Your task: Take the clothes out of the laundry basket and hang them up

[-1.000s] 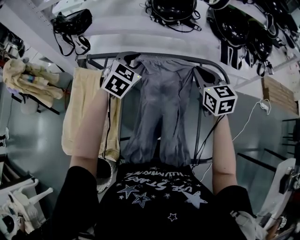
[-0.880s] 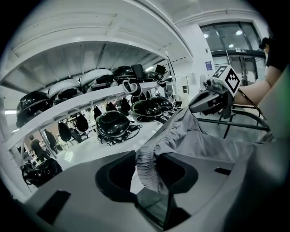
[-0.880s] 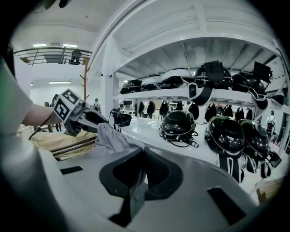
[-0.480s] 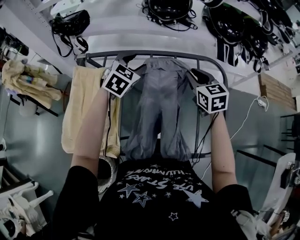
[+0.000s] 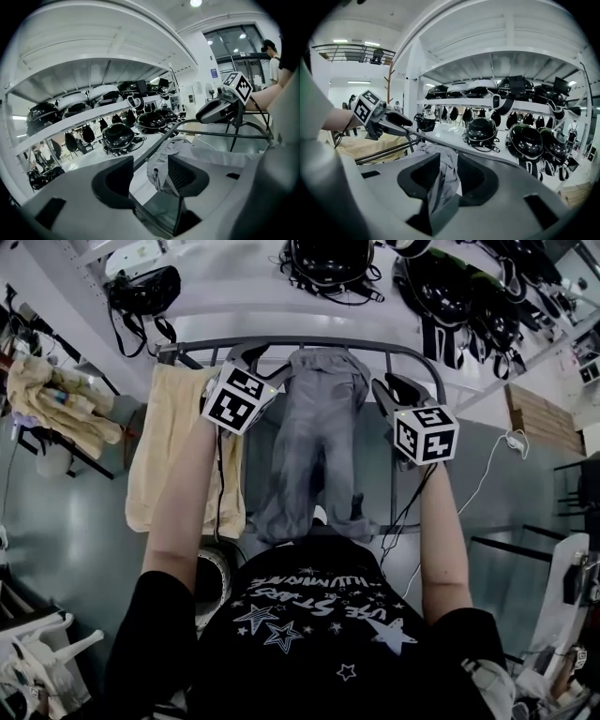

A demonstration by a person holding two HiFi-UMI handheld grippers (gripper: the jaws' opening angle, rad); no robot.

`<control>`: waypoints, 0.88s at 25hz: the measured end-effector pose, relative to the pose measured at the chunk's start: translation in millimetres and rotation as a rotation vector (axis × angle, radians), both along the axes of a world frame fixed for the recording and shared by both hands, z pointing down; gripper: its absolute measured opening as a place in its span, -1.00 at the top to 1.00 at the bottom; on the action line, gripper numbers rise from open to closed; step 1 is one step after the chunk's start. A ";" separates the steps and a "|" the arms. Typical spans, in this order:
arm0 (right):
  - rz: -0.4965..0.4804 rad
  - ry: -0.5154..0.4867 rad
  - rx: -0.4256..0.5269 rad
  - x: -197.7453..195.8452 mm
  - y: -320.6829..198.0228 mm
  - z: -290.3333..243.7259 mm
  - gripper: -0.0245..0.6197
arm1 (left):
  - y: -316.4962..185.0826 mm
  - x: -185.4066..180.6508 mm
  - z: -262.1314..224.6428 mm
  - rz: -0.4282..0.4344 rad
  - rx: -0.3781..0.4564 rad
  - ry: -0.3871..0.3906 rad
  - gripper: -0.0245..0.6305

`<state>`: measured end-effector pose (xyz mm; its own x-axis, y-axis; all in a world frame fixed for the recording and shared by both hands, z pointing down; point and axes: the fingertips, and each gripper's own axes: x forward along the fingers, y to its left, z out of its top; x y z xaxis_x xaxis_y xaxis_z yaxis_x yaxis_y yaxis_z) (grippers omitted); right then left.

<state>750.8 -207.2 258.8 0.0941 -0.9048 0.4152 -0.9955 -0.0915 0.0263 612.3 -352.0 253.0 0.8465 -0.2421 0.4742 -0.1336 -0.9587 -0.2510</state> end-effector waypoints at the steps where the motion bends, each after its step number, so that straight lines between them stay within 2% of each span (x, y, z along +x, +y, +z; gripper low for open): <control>1: 0.005 0.005 0.008 -4.4 4.0 -3.9 0.55 | 3.3 -3.8 -4.8 -0.001 0.010 0.012 0.17; 12: 0.047 0.045 0.072 -67.4 51.1 -36.0 0.55 | 53.8 -55.7 -54.1 0.032 0.069 0.156 0.18; 17: 0.086 0.046 0.135 -89.9 80.0 -57.7 0.55 | 69.8 -75.4 -78.9 0.022 0.110 0.261 0.19; 22: 0.081 0.044 0.174 -108.1 100.6 -71.5 0.55 | 89.7 -91.4 -111.6 0.027 0.136 0.351 0.24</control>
<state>642.7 -106.6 187.3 0.1841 -0.9515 0.2466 -0.9829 -0.1782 0.0462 521.0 -262.2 141.4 0.9586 -0.2586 0.1190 -0.2095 -0.9240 -0.3199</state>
